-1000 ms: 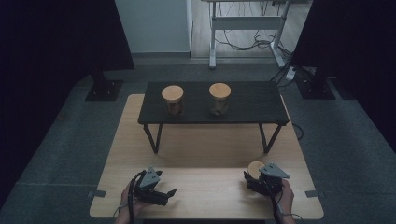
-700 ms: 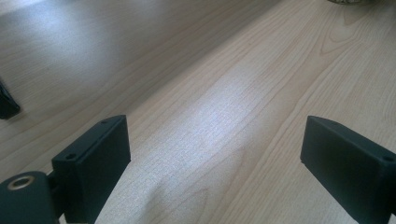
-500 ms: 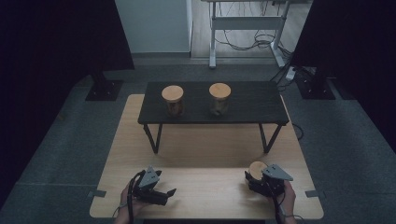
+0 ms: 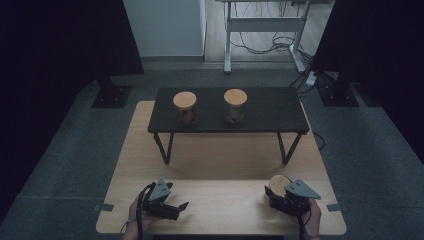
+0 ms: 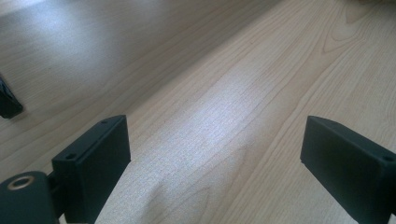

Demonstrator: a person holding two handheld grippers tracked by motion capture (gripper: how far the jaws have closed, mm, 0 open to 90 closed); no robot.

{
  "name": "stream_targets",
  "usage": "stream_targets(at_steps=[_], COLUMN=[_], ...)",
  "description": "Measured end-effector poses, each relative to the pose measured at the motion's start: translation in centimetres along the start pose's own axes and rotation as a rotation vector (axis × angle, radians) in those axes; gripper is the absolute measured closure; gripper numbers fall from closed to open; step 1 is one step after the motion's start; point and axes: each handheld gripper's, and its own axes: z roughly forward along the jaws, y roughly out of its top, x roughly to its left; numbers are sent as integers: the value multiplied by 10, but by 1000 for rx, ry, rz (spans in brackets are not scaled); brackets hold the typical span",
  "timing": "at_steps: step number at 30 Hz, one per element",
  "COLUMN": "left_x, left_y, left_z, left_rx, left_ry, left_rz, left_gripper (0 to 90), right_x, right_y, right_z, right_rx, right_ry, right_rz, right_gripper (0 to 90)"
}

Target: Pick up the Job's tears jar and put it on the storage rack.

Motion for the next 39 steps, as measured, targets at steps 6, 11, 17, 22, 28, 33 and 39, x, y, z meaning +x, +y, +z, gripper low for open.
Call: stream_targets(at_steps=[6, 11, 17, 22, 28, 33, 39], left_x=[0, 0, -1, -1, -2, -2, -3], left_y=[0, 0, 0, -1, 0, -1, -1], left_z=[0, 0, 2, 2, 3, 4, 6], left_rx=[1, 2, 8, 16, 21, 27, 43], left_ry=[1, 0, 0, 2, -1, -1, 1], left_rz=[2, 3, 5, 11, 13, 14, 27], left_gripper=[82, 81, 82, 82, 81, 81, 81], right_x=[3, 4, 5, 6, 8, 11, 14], right_y=[1, 1, 2, 1, 0, 0, 1], right_z=[-1, -1, -1, -1, 0, 1, 0], right_rx=[-4, 2, 1, 6, 14, 19, 16], right_ry=[4, 7, 9, 4, 10, 15, 16], right_rz=[-9, -12, -18, -24, -28, -35, -35], right_gripper=[246, 246, 246, 246, 246, 246, 246])
